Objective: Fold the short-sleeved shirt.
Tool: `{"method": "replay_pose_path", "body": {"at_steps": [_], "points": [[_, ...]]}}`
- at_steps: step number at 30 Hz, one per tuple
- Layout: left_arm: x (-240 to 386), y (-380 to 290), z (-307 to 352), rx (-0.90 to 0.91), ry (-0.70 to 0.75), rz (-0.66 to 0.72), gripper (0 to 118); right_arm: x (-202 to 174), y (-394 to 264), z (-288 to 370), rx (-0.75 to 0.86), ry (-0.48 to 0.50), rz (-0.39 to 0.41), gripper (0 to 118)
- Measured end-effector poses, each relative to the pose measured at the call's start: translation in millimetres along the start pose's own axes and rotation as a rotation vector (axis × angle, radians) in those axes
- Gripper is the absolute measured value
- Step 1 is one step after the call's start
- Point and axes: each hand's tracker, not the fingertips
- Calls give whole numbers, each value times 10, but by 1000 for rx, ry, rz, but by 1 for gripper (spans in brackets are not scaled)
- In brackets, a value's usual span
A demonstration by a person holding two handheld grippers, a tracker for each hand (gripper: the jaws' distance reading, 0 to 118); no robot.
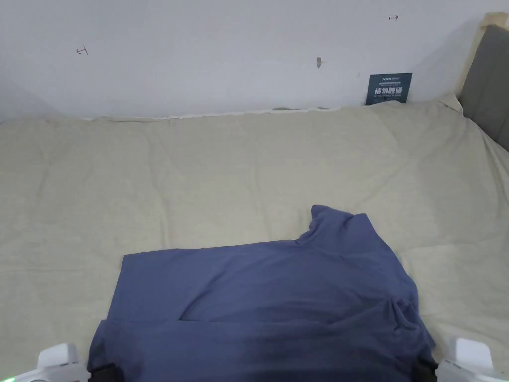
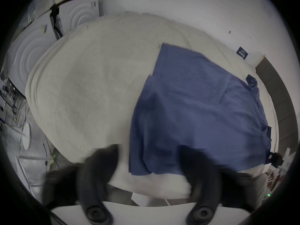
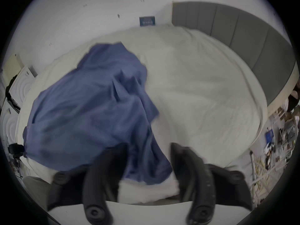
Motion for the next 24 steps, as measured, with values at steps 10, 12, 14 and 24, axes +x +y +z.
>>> {"method": "replay_pose_path", "body": {"at_steps": [10,12,14,24], "points": [[702,487,1237,612,-147,-102,117,-539,890,1403,574,110,113,107],[849,535,1371,687,-165,-142,114,-626,968,1534,656,116,126,107],[984,566,1443,733,-164,-180,94,-710,1006,1639,721,99,135,102],[1266,663,1295,832,-171,-229,0,-831,1163,1555,777,56,173,2]]}}
